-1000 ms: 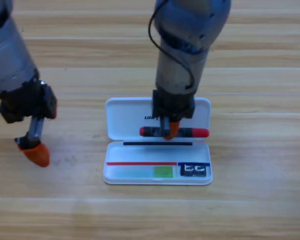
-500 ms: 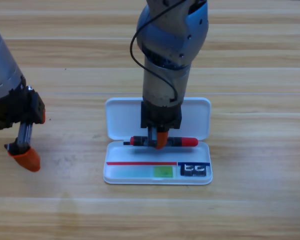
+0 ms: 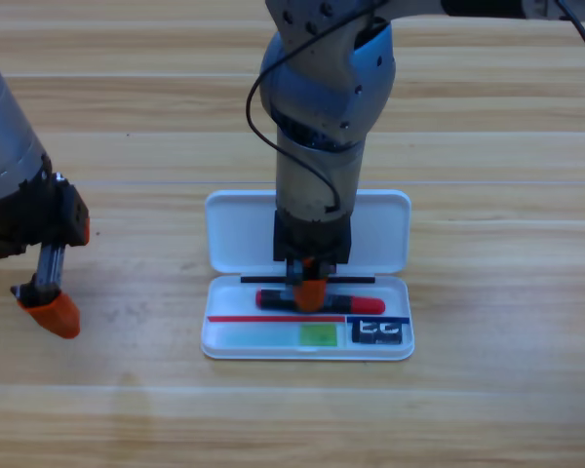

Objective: Clean up eraser and pencils

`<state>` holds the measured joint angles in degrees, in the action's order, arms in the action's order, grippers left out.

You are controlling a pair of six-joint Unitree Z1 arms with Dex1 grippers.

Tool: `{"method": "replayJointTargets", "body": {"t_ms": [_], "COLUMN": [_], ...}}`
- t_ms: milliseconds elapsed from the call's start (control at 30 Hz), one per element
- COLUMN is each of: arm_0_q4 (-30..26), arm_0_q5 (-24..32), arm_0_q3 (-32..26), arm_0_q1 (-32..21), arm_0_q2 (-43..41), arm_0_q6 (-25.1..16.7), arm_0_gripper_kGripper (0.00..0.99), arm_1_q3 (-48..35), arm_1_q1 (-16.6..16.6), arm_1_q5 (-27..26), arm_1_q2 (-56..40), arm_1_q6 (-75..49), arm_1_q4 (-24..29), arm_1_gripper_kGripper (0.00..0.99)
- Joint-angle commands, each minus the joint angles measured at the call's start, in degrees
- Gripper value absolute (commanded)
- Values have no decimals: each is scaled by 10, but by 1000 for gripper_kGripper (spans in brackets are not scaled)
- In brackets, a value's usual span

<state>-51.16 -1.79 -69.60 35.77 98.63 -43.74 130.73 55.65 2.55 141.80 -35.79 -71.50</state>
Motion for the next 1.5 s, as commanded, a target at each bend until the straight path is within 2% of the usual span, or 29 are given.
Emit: {"method": "replayJointTargets", "body": {"t_ms": [33,167,333,467,533,600,667,700,767,900,1000,1067,1133,1200,1333,1500], "arm_0_q4": [10,13,25,39,42,49,52,53,53,92,96,77,26,2,-33,-47], "arm_0_q5": [7,10,17,31,32,34,57,72,106,173,205,231,261,279,327,384], "arm_0_q3": [17,18,14,-20,-41,-63,-94,-111,-149,-182,-218,-250,-305,-338,-377,-378], "arm_0_q1": [-10,-10,-10,-30,-49,-71,-101,-116,-143,-190,-207,-214,-215,-215,-215,-200], "arm_0_q2": [-3,-3,-11,-11,-3,12,34,47,79,136,194,236,289,326,376,391], "arm_0_q6": [-3,-1,0,-6,-19,-42,-86,-111,-137,-137,-136,-135,-137,-137,-138,-137], "arm_0_gripper_kGripper": [990,990,983,870,798,670,472,319,0,0,0,0,0,0,0,0], "arm_1_q3": [-24,-60,-124,-185,-235,-302,-369,-398,-431,-464,-483,-497,-510,-517,-519,-520], "arm_1_q1": [17,22,31,33,33,31,26,24,23,22,17,15,15,15,15,15], "arm_1_q5": [-4,-25,-89,-140,-153,-154,-160,-168,-186,-214,-241,-244,-246,-250,-253,-254], "arm_1_q2": [-17,-74,-172,-255,-303,-354,-405,-426,-458,-508,-540,-558,-570,-575,-573,-573], "arm_1_q6": [9,10,11,27,46,83,115,125,129,129,129,129,129,129,129,129], "arm_1_q4": [-11,-11,-11,7,53,127,198,226,250,253,255,266,276,279,280,281], "arm_1_gripper_kGripper": [904,905,923,943,959,985,989,990,990,990,990,990,990,990,990,990]}}
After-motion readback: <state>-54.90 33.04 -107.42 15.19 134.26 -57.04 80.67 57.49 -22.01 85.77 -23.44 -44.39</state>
